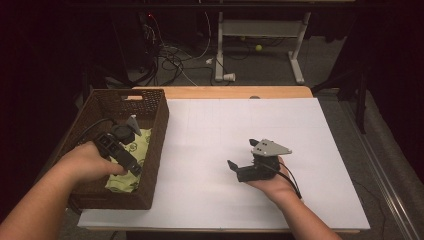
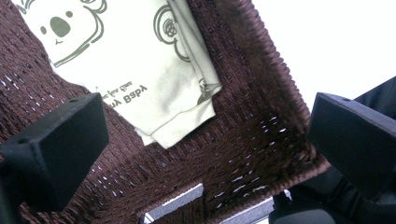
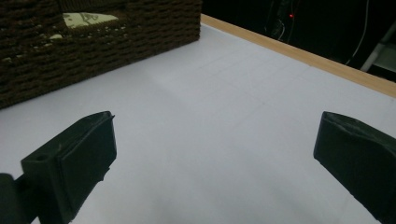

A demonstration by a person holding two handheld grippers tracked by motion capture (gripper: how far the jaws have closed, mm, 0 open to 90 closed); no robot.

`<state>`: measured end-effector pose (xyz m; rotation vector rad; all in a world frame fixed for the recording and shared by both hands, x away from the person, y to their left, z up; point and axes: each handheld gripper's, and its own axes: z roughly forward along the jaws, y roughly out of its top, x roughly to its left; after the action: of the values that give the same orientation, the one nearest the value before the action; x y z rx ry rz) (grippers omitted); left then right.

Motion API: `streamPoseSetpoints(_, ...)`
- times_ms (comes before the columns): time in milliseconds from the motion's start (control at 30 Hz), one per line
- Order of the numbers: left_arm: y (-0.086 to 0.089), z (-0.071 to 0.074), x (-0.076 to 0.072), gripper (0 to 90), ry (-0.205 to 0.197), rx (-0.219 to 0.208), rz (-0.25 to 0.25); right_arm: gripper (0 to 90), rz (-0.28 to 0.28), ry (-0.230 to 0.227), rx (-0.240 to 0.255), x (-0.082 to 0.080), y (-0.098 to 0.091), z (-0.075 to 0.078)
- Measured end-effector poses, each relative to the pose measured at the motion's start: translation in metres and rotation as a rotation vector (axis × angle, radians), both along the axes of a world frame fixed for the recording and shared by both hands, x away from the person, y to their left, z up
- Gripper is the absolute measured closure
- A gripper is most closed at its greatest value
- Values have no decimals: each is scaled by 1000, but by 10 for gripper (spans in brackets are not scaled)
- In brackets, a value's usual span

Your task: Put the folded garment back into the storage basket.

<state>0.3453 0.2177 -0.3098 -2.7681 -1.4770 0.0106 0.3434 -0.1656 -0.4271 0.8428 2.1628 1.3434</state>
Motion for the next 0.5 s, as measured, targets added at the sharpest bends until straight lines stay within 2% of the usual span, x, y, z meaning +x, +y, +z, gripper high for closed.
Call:
streamPoseSetpoints(33, -2, 0, 0, 0, 5, 2, -5, 6, 0, 0, 0, 0, 0, 0)
streamPoseSetpoints(200, -18, 4, 2, 0, 2, 2, -18, 7, -31, 3, 7, -5, -23, -5)
streamPoseSetpoints(400, -36, 6, 5, 0, 9, -3, -41, 6, -55, 15, -14, -14, -45, -11)
streamPoseSetpoints(500, -44, 5, 7, 0, 11, 8, -53, 6, -66, 19, -6, -17, -56, -13)
